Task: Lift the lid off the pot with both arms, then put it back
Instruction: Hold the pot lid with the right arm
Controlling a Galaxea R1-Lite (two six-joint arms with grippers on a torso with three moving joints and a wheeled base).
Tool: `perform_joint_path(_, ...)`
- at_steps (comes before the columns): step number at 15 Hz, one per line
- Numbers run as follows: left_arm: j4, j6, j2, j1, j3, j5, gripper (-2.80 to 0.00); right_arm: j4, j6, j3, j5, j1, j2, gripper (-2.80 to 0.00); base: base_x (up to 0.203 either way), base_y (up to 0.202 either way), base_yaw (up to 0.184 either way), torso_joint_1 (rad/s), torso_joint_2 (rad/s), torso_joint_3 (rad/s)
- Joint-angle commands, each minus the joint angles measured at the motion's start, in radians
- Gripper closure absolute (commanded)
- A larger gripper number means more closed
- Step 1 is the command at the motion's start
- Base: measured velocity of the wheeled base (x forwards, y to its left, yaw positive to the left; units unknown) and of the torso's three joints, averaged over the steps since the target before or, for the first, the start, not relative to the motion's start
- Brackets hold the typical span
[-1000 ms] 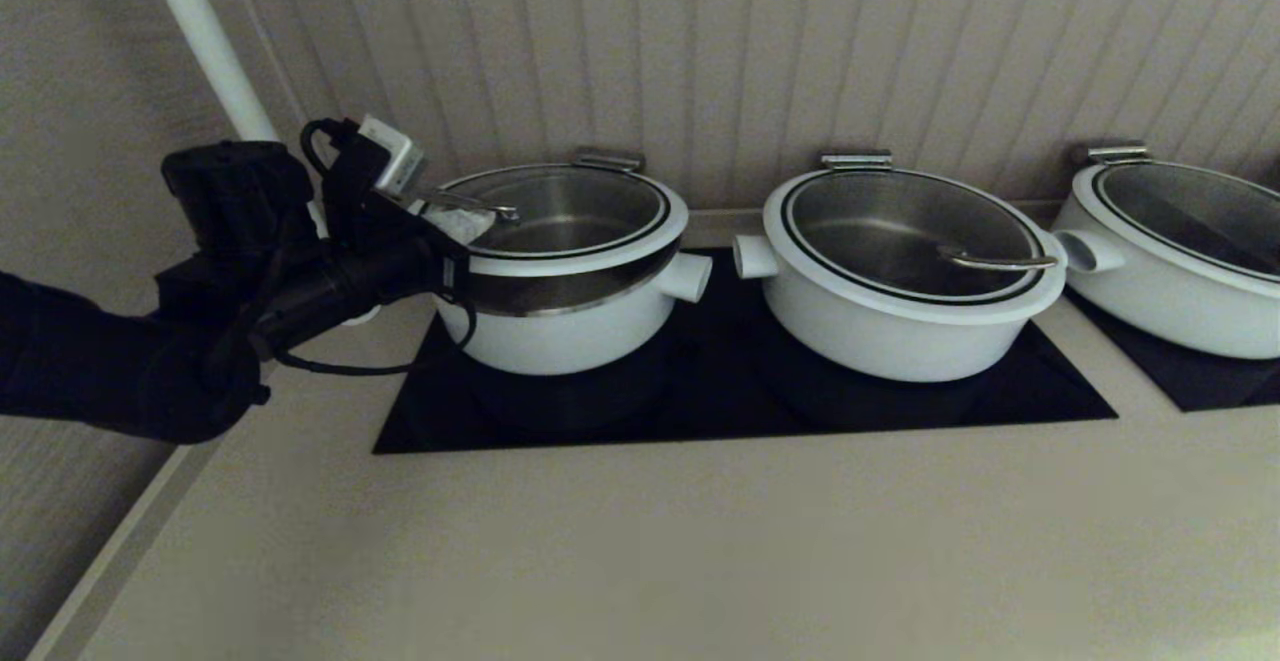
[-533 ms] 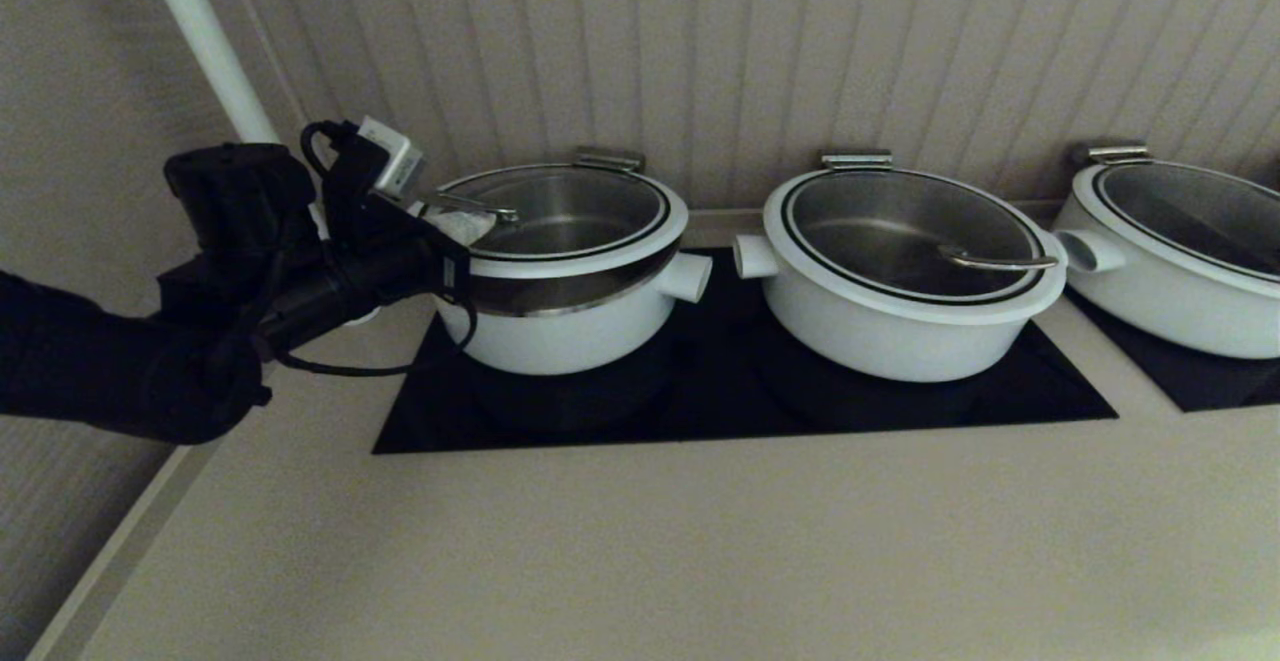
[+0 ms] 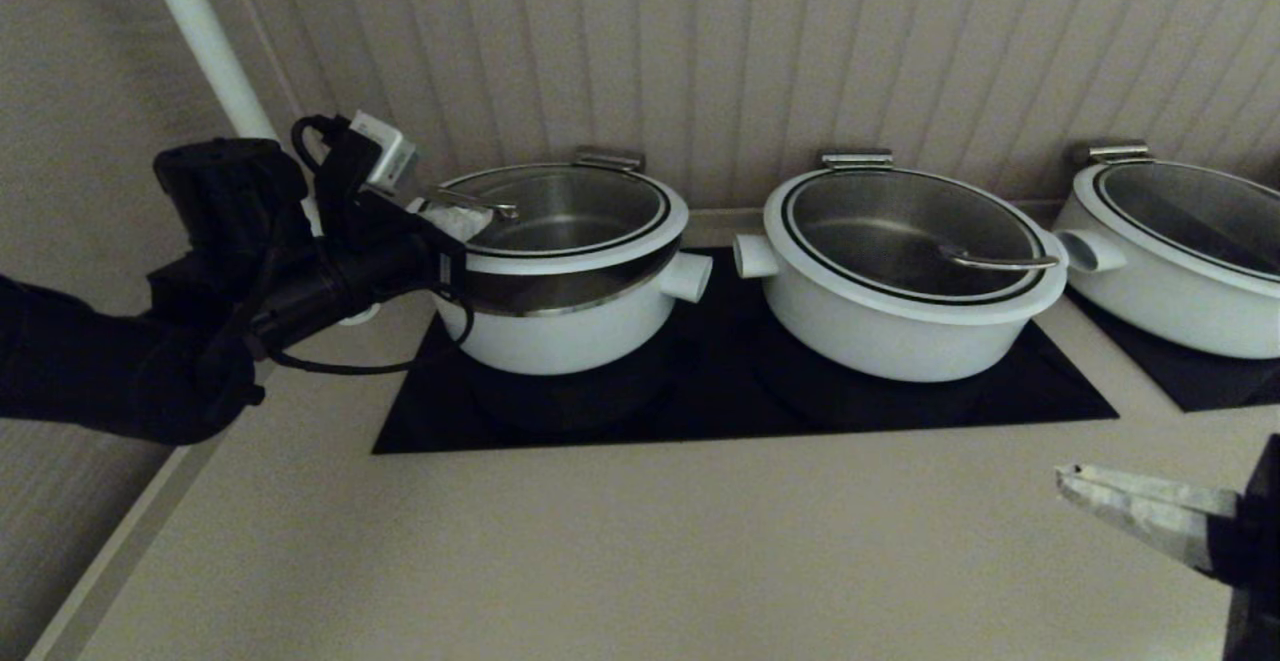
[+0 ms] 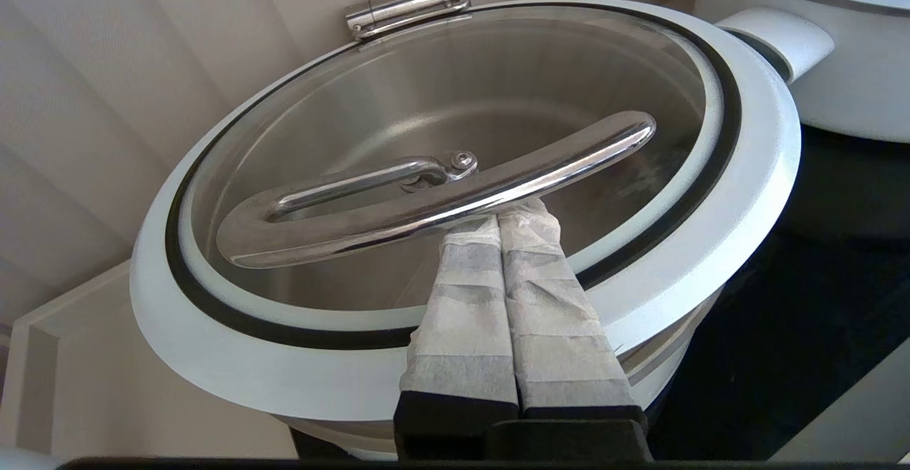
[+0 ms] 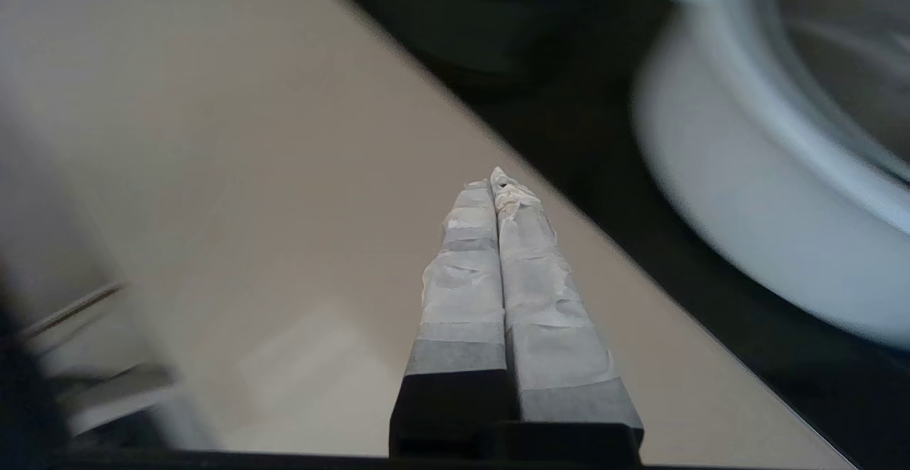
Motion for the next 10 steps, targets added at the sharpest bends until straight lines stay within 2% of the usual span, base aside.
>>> perform_joint_path(1, -0.006, 0.001, -0.007, 0.000, 0.000, -0.001, 0.00, -0.012, -0.002, -0.046, 0.008, 0.111, 0.142, 0.00, 0.000, 0.000, 0.000, 0.000, 0.00, 0.000)
perform_joint_path(3, -0.006, 0.000, -0.008, 0.000, -0.001, 0.000, 0.00, -0.077, 0.000, -0.094, 0.009, 0.160, 0.250, 0.00, 0.000, 0.000, 0.000, 0.000, 0.00, 0.000)
perform_joint_path(7, -0.006, -0.003, -0.006, 0.005, -0.014, 0.008, 0.00, -0.329, 0.008, -0.180, 0.009, 0.217, 0.477, 0.00, 0.000, 0.000, 0.000, 0.000, 0.00, 0.000)
perform_joint_path(10, -0.006, -0.003, 0.009, 0.005, -0.038, 0.014, 0.00, -0.559, 0.068, -0.240, 0.009, 0.267, 0.625, 0.00, 0.000, 0.000, 0.000, 0.000, 0.00, 0.000)
